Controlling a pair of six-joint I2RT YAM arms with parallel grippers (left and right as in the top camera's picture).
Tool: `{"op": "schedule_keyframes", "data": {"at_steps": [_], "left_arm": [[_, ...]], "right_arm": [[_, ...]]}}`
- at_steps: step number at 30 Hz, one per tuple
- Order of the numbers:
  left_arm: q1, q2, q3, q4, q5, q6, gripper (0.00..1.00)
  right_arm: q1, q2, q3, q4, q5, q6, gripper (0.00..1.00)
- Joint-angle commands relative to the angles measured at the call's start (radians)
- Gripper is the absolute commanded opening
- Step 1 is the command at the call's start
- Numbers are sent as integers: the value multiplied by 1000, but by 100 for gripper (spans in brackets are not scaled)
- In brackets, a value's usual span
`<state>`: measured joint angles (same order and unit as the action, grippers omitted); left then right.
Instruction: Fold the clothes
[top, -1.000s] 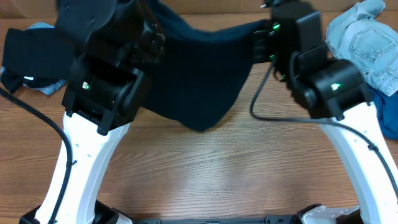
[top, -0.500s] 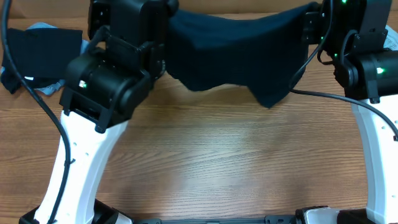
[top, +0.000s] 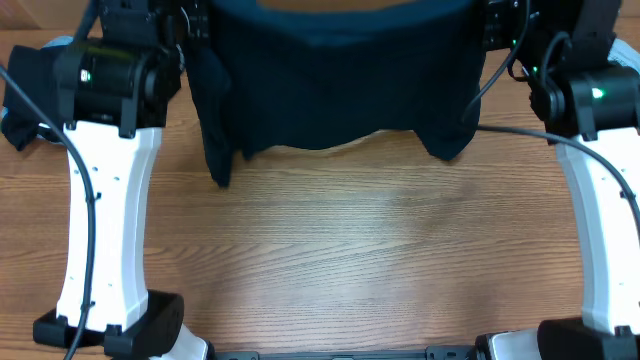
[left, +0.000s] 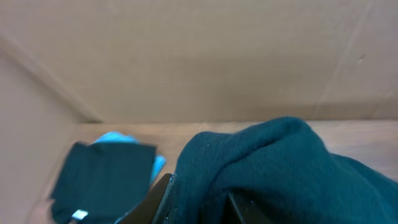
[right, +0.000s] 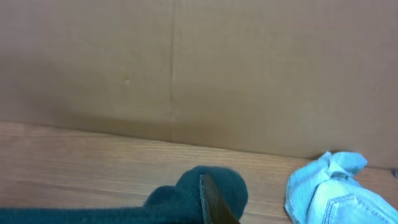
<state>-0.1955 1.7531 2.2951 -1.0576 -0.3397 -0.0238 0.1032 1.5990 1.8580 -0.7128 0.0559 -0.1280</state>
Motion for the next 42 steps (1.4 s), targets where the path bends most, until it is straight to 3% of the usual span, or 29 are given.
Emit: {"op": "schedule_keyframes", "data": {"at_steps": [1, 11, 16, 25, 30, 33, 39, 42], "left_arm": [[46, 42, 12, 76, 159, 28, 27], [71, 90, 13, 389, 184, 130, 24], [72, 91, 13, 449, 184, 134, 24], [58, 91, 13, 327, 214, 143, 22], [55, 103, 10, 122, 423, 104, 23], [49, 143, 10, 27, 621, 87, 29], [-18, 278, 10, -38, 808, 87, 52], [-61, 376, 10, -26, 874, 52, 55]], "right_arm": [[-28, 41, 9, 92, 11, -4, 4], [-43, 66, 9, 369, 26, -4, 4], [-53, 66, 9, 364, 36, -8, 4], [-58, 81, 8, 146, 35, -11, 4], [-58, 81, 8, 110, 35, -11, 4], [-58, 81, 8, 85, 35, -11, 4], [-58, 81, 8, 71, 35, -11, 4], [-58, 81, 9, 71, 35, -11, 4]]}}
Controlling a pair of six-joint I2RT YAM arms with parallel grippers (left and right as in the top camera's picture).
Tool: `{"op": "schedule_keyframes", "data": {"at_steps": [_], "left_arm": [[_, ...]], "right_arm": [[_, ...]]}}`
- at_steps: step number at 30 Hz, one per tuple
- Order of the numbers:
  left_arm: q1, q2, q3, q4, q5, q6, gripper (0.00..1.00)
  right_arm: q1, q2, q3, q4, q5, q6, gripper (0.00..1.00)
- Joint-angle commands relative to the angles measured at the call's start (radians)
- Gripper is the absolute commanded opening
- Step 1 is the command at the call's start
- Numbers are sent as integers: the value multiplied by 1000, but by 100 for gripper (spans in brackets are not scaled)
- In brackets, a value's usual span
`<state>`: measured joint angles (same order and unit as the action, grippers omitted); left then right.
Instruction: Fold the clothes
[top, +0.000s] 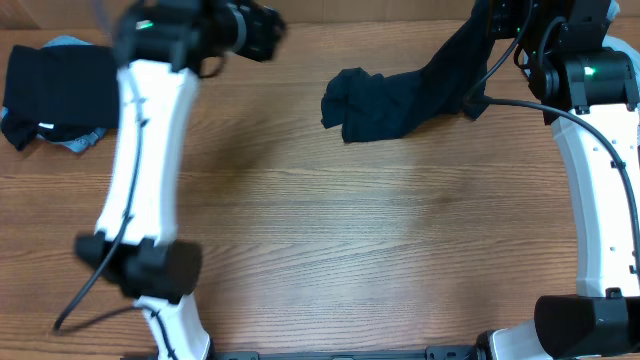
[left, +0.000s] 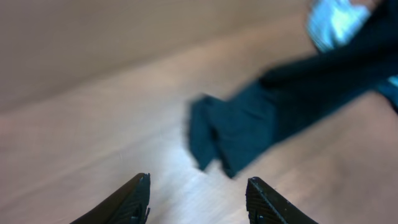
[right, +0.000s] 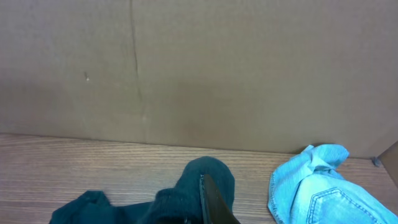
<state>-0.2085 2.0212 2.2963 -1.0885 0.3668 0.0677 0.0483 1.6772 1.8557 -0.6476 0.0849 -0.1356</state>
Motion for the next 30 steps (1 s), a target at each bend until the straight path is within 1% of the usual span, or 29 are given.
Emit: {"op": "schedule_keyframes", "data": {"at_steps": [1, 5, 7, 9, 12, 14, 18, 25, 30], "left_arm": [[-62, 141, 8, 12, 174, -48, 54], [-113, 275, 8, 40, 180, -76, 50], [-126, 316, 8, 53, 192, -86, 51], [-141, 362, 8, 79, 237, -95, 52], [-162, 415, 8, 108, 237, -101, 53], [-175, 447, 8, 127, 236, -108, 52], [-188, 488, 8, 170, 173, -150, 47], [-188, 488, 8, 181, -3, -171, 46], [-189, 489, 8, 185, -36, -180, 48]], "right_arm": [[-3, 3, 11, 6, 6, -3, 4], [-3, 3, 11, 5, 7, -3, 4], [-3, 3, 11, 5, 7, -3, 4], [-3, 3, 11, 6, 7, -3, 4], [-3, 3, 11, 6, 7, -3, 4], [-3, 3, 11, 6, 7, -3, 4], [-3, 3, 11, 6, 7, -3, 4], [-3, 3, 11, 5, 7, -3, 4], [-3, 3, 11, 5, 7, -3, 4]]}}
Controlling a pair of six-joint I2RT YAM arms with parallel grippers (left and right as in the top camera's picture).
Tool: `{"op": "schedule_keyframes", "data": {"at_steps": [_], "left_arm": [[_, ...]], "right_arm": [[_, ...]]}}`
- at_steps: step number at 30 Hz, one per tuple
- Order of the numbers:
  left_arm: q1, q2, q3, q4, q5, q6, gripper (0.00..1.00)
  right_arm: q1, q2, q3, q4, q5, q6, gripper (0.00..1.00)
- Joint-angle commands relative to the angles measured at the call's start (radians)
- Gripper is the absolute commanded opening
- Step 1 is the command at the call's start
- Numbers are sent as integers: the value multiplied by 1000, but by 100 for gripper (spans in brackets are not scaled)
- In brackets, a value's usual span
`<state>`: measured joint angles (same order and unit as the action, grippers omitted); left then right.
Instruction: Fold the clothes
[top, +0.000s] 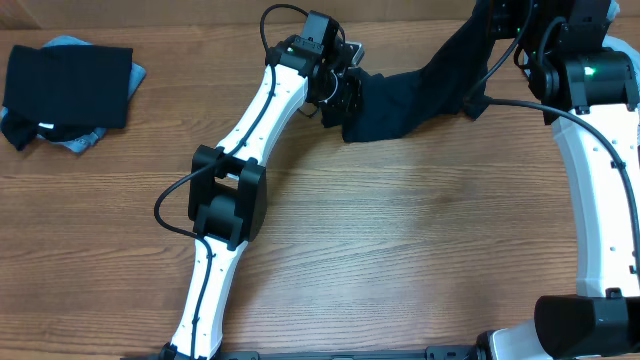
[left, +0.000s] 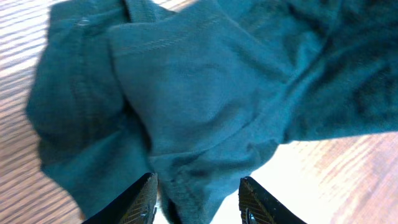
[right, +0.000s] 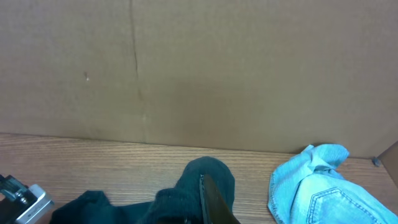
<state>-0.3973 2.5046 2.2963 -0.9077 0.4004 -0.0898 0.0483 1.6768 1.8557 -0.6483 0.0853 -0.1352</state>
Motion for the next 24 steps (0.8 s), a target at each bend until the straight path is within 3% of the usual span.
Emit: {"op": "schedule_keyframes", "data": {"at_steps": [1, 8, 19, 22, 24], "left_arm": [[0, 9, 8, 5, -76, -23, 49], [-1, 56, 8, 7, -35, -23, 50], [-3, 76, 8, 66, 39, -24, 37], [-3, 76, 8, 74, 38, -24, 26], [-3, 76, 8, 79, 38, -24, 9]], "right_arm": [[-3, 3, 11, 6, 7, -4, 4], [-3, 3, 11, 0, 6, -4, 4], [-3, 3, 11, -5, 6, -4, 4], [-3, 3, 11, -5, 6, -4, 4], [-3, 3, 11, -6, 6, -4, 4]]}}
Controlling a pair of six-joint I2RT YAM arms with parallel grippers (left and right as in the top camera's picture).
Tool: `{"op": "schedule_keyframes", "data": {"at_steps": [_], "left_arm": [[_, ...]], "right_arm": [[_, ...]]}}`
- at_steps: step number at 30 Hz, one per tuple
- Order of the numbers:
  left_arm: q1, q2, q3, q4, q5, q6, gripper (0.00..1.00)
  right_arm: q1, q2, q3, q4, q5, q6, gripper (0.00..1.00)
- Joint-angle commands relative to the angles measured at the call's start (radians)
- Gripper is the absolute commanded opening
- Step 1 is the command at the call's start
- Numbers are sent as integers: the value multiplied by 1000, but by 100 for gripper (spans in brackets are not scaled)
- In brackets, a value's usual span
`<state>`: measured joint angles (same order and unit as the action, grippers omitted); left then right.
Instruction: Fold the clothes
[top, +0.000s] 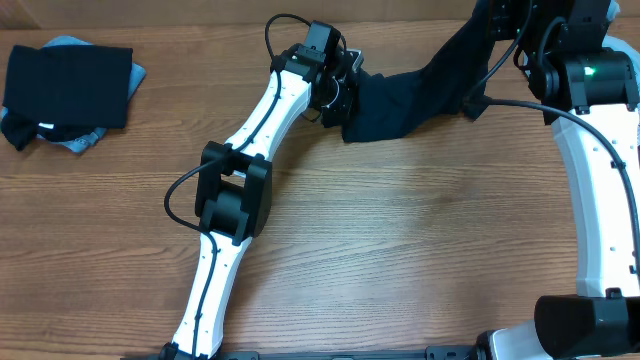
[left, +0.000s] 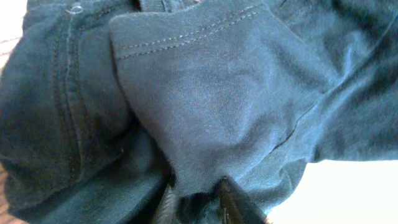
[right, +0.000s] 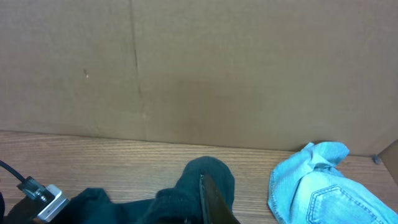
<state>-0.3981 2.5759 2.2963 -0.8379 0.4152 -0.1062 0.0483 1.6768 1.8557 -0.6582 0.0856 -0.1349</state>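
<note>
A dark teal garment (top: 400, 100) lies crumpled at the back middle of the table, and its right end rises to the back right. There my right gripper (top: 492, 24) is shut on a bunched edge (right: 210, 174) and holds it off the wood. My left arm reaches across, with the left gripper (top: 338, 92) on the garment's crumpled left end. In the left wrist view the fabric (left: 205, 106) fills the frame. The left gripper (left: 196, 194) has its fingers drawn close on a stitched fold.
A folded dark garment (top: 68, 85) lies on a light-blue piece at the back left corner. Light-blue jeans (right: 323, 186) sit bunched at the back right, beside my right gripper. A cardboard wall (right: 186, 74) closes the far edge of the table.
The left gripper has gone from open just over the crumpled end to pressed into it, with its fingers closed in on a fold. The right gripper and the raised end have not moved.
At first both grippers held the garment up and spread along the back of the table. Then the left gripper was open and away from it, and the garment's left end lay crumpled on the wood. It was then open over that end, and now it grips it.
</note>
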Motion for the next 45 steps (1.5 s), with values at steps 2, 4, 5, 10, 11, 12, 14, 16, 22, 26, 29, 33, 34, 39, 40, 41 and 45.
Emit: {"op": "schedule_keyframes", "data": {"at_steps": [2, 4, 5, 10, 11, 12, 14, 16, 22, 26, 29, 33, 34, 39, 40, 41, 45], "left_arm": [[-2, 0, 8, 16, 23, -14, 4], [5, -9, 12, 20, 20, -14, 4], [11, -18, 17, 18, 19, -14, 4], [69, -108, 48, -14, -62, -32, 4], [86, -135, 56, -21, -80, -32, 4], [104, -164, 63, -26, -92, -32, 4], [147, -226, 75, -32, -110, -32, 4], [190, -284, 82, -32, -111, -32, 4], [310, -443, 82, -40, -82, -37, 4], [346, -496, 82, -14, -82, -36, 4], [359, -513, 82, 31, -82, -36, 4], [376, -519, 97, 114, -86, -62, 4], [382, -519, 99, 130, -86, -74, 4], [412, -519, 108, 196, -85, -132, 4], [415, -519, 109, 216, -85, -135, 4], [419, -520, 111, 235, -86, -135, 4], [440, -521, 183, 259, -112, -138, 4]], "right_arm": [[-3, 3, 11, 4, 6, -4, 4], [-3, 3, 11, 3, 6, -4, 4], [-3, 3, 11, 3, 6, -5, 4], [-3, 3, 11, 5, 6, -5, 4], [-3, 3, 11, 2, 6, -5, 4], [-3, 3, 11, -1, 6, -4, 4], [-3, 3, 11, -6, 6, -4, 4], [-3, 3, 11, -10, 6, -4, 4], [-3, 3, 11, -23, 6, 0, 4], [-3, 3, 11, -13, 5, -1, 4], [-3, 6, 11, 10, 5, -1, 4], [-3, 19, 11, 75, 6, -1, 4], [-3, 21, 11, 83, 6, -1, 4], [-5, 37, 11, 154, 11, -1, 4], [-5, 42, 11, 176, 19, -1, 4], [-5, 43, 11, 199, 26, -1, 4], [-5, 46, 11, 303, 74, -5, 4]]}}
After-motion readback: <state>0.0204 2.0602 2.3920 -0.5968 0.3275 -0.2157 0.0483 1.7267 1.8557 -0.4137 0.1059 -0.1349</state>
